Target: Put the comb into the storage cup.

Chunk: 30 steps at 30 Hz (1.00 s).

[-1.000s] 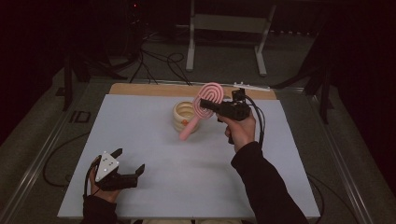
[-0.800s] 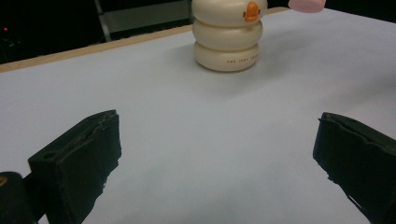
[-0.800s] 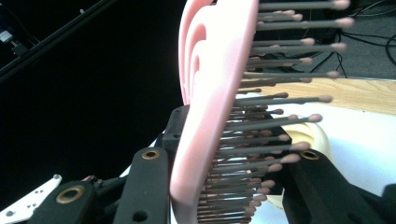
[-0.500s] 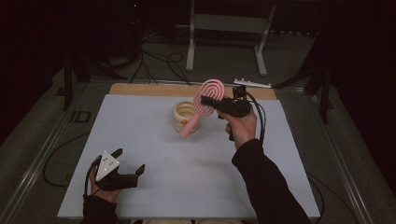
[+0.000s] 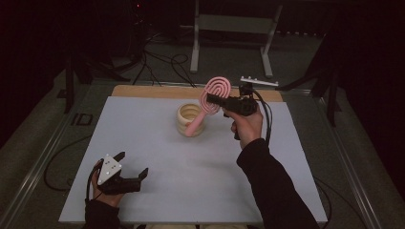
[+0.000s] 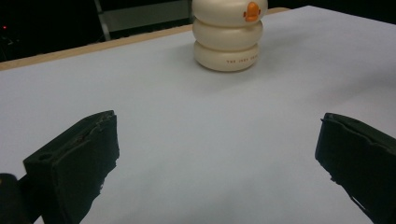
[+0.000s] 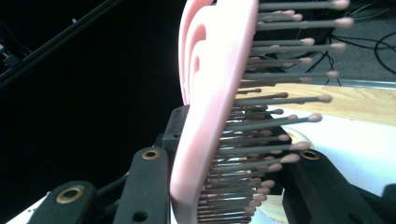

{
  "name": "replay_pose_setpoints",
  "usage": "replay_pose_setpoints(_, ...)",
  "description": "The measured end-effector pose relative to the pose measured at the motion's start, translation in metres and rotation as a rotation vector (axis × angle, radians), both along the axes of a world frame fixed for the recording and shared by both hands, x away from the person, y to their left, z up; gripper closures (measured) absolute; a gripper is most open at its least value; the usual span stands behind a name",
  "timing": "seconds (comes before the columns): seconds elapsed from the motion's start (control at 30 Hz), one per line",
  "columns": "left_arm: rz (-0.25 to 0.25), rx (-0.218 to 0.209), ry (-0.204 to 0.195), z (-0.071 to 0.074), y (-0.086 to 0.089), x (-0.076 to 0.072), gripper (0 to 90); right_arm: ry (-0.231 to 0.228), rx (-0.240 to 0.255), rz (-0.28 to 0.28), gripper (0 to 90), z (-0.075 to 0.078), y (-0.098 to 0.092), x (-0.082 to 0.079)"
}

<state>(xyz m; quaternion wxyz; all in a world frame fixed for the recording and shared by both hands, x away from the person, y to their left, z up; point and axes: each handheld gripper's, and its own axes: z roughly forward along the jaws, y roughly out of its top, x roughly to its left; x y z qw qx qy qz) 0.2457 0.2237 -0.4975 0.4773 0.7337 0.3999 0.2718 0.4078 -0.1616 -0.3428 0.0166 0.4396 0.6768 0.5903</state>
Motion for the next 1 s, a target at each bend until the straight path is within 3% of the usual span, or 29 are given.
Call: replay_pose_setpoints(1.0, -0.01, -0.011, 0.001, 0.0, 0.001, 0.0, 1.8, -0.019, -0.041, -0.041, 63.7, 0.015, 0.007, 0.016)
